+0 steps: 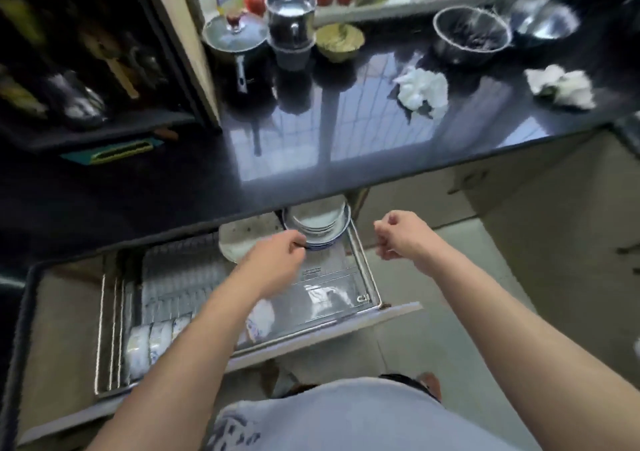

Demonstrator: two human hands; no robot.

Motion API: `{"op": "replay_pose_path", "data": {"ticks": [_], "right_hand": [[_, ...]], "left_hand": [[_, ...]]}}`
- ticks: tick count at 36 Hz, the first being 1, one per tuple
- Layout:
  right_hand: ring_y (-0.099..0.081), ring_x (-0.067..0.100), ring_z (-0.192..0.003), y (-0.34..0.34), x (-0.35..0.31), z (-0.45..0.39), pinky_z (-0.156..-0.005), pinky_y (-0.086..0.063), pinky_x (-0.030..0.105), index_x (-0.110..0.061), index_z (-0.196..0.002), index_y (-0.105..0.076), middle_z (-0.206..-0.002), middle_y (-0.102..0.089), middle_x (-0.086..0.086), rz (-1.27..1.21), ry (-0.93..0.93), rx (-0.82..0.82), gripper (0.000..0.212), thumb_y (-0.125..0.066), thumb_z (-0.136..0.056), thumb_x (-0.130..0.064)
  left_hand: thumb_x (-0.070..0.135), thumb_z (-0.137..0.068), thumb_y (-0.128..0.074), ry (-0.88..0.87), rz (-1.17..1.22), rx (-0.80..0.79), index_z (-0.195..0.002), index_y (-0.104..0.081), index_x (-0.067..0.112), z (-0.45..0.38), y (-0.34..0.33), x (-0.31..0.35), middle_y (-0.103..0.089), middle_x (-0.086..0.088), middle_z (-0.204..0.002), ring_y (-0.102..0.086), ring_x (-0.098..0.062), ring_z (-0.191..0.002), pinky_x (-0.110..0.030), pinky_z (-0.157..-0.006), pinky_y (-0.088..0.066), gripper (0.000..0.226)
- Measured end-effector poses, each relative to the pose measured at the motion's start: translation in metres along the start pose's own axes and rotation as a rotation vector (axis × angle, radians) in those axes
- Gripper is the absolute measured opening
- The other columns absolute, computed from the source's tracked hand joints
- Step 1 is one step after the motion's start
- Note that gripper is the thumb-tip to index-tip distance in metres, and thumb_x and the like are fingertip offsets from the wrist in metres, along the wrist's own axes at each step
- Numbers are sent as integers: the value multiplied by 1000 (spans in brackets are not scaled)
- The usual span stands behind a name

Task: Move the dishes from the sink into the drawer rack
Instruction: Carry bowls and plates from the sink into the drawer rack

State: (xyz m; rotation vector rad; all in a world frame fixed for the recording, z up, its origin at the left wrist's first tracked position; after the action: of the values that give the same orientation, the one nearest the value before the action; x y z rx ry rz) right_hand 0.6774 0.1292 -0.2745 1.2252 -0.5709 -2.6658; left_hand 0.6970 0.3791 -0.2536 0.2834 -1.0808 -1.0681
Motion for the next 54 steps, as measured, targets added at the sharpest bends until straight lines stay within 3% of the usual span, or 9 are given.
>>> {"op": "replay_pose_path", "data": {"ticks": [7, 14, 19, 23, 28, 34, 42, 48, 54], "right_hand": [[-66, 19, -63, 157, 51, 67, -58, -53, 29, -12, -78, -60, -66, -66, 5, 72, 100, 21, 17, -54, -92, -4], [-62, 16, -55, 364, 137, 131, -56, -51, 27, -9, -80, -64, -74, -73, 13, 90, 39, 353, 16, -52, -88, -2], [-71, 13, -67, 465, 204, 174, -78, -62, 34, -6, -95, -67, -90, -75, 7, -103, -38, 520, 13, -53, -94, -7], [-72, 12, -68, 504, 252, 187, -82, -61, 39, -8, -95, -67, -88, -75, 3, -162, -74, 550, 14, -53, -94, -9], [-70, 16, -69, 542, 312, 188, -81, -61, 40, -10, -91, -64, -88, -73, 5, -267, -167, 607, 13, -52, -95, -8], [-70, 15, -71, 594, 329, 159, -71, -59, 31, -10, -91, -65, -91, -75, 8, -265, -205, 632, 14, -52, -96, -9], [-76, 26, -87, 708, 335, 98, -90, -61, 46, -7, -98, -67, -91, -76, 8, -257, -243, 738, 15, -53, -97, -11], [-73, 18, -72, 760, 368, 62, -89, -60, 52, -8, -92, -64, -87, -74, 8, -400, -271, 819, 15, -54, -101, -15], [-71, 15, -74, 795, 408, 26, -84, -60, 44, -14, -89, -64, -87, -73, 5, -461, -333, 815, 15, -54, -100, -17]], "left_hand": [[23, -99, -56, -240, 6, 8, -118, -67, 31, -4, -59, 177, -71, 4, -116, -67, -20, -109, -29, -95, -50, 23], [32, -102, -53, -482, 35, -75, -123, -65, 33, 8, -168, 373, -67, 10, -117, -63, -15, -104, -31, -84, -48, 24], [31, -102, -57, -567, -23, -241, -120, -68, 34, 33, -241, 465, -70, 14, -113, -65, -6, -103, -19, -79, -45, 21], [26, -101, -61, -511, 34, -355, -111, -71, 31, 29, -280, 498, -76, 2, -98, -68, -13, -83, -28, -76, -49, 15], [17, -99, -63, -516, 19, -480, -101, -71, 28, 4, -341, 543, -73, 0, -88, -62, -2, -62, -34, -72, -46, 14], [39, -75, -62, -488, 76, -551, -102, -74, 27, -42, -384, 600, -76, -6, -86, -64, -16, -72, -35, -71, -46, 31], [20, -93, -66, -563, 51, -562, -95, -72, 25, -135, -438, 713, -72, -2, -86, -67, -12, -67, -34, -76, -51, 8], [20, -97, -59, -642, -145, -606, -106, -71, 25, -168, -480, 794, -75, 2, -99, -74, -20, -89, -28, -76, -53, 15], [19, -100, -58, -599, -95, -705, -101, -70, 27, -188, -529, 841, -76, 5, -97, -74, -15, -84, -23, -70, -49, 14]]}}
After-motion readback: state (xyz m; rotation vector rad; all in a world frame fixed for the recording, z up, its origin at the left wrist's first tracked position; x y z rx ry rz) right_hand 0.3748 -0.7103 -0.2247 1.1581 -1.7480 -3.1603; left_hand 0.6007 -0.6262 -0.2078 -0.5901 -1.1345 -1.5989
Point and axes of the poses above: each hand's wrist, its own z-axis away from the middle knuckle, its own y-axis out of the back of the hand, x = y × z, the point moved 4 cm from there along -z, towards the middle knuckle
